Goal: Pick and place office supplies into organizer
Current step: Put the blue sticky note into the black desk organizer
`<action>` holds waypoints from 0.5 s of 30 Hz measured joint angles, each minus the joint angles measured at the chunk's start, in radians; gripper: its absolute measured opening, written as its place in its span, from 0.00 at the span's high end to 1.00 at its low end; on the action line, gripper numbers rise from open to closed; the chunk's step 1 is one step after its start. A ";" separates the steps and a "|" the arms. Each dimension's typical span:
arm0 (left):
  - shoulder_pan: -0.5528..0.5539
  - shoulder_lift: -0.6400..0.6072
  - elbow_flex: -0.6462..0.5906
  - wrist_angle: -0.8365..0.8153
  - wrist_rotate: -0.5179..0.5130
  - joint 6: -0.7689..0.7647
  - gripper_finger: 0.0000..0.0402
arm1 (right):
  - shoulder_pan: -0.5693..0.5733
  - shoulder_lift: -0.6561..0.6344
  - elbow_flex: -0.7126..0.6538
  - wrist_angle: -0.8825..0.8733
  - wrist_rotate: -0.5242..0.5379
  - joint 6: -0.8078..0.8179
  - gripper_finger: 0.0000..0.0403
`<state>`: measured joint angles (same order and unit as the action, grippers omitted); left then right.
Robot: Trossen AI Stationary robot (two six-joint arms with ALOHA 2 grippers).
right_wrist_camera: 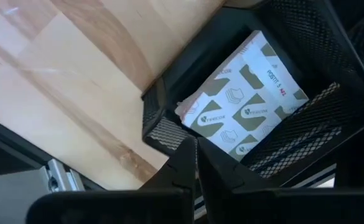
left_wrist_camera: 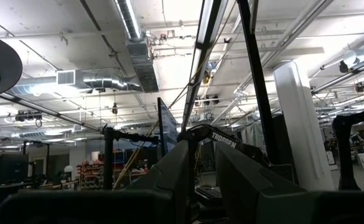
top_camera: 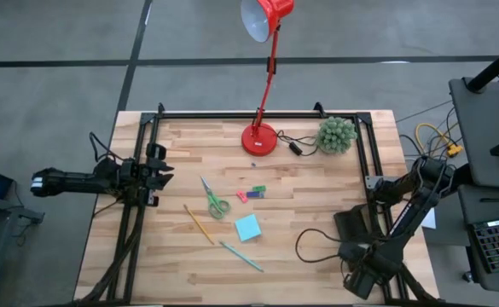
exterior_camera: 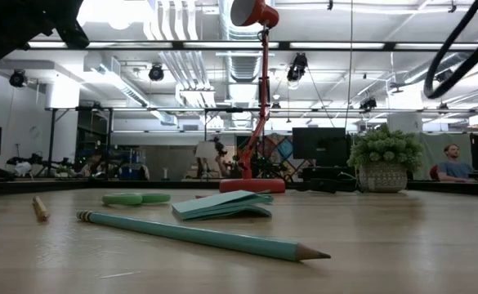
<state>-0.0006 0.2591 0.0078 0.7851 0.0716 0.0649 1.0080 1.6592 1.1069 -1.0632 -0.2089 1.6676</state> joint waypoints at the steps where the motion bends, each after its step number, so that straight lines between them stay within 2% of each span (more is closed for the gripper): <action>1: 0.000 0.000 0.000 0.000 0.000 0.000 0.84 | 0.000 0.000 0.002 -0.002 0.000 0.000 0.98; 7: 0.000 0.000 0.000 0.000 0.000 0.000 0.84 | 0.000 0.000 0.043 -0.002 0.006 0.000 0.98; 9: 0.000 0.000 0.000 0.000 0.000 0.000 0.84 | 0.000 0.000 0.056 -0.001 0.039 0.000 0.98; 15: 0.000 0.000 0.000 0.000 0.000 0.000 0.84 | 0.000 0.000 0.100 -0.001 0.300 -0.059 0.98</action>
<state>-0.0002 0.2588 0.0078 0.7853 0.0715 0.0650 1.0077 1.6592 1.2071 -1.0640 0.0907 1.6085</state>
